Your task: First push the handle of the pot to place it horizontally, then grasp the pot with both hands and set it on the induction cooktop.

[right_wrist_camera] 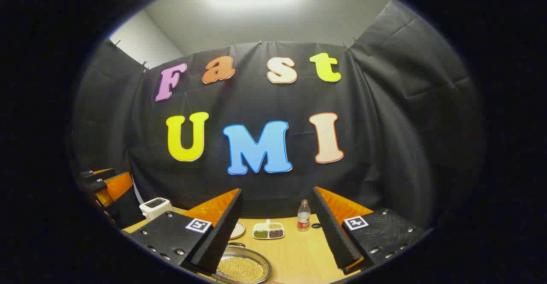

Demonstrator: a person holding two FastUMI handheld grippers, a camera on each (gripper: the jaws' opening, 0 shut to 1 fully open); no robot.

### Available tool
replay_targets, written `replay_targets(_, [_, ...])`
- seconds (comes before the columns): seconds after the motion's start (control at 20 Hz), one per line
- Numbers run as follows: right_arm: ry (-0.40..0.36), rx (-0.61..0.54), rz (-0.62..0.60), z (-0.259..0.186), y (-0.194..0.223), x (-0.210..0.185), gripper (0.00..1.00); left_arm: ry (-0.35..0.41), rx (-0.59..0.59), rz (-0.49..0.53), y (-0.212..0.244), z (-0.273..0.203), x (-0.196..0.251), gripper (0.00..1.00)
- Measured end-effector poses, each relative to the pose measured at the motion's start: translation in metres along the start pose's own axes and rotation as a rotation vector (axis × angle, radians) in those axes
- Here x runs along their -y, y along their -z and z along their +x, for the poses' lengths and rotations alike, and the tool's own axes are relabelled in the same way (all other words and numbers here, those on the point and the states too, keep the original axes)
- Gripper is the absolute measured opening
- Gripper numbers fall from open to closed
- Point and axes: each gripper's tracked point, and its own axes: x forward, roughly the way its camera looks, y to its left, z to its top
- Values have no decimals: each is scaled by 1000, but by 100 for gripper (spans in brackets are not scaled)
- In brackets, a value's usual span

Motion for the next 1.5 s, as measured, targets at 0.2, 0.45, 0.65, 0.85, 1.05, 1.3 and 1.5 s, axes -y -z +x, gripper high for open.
replay_targets(0.2, [14,-6,-8,-2,5,-10,97,22,-24,0,12,7,-6,95])
replay_targets(0.45, [68,-18,-8,-5,10,-16,97,61,-16,-5,16,8,-19,95])
replay_targets(0.65, [96,-4,-7,-7,9,-23,97,113,-20,-15,20,12,-18,95])
replay_targets(0.85, [106,-2,-24,-6,11,-24,97,130,-13,7,18,13,-17,98])
replay_targets(1.05, [93,-30,-27,-4,20,-24,97,129,-17,5,20,14,-12,98])
replay_targets(1.3, [47,-143,-18,-4,61,-31,97,114,-40,18,36,14,-14,98])
replay_targets(1.5, [16,-310,-14,-4,113,-43,73,101,-73,12,56,20,-20,98])
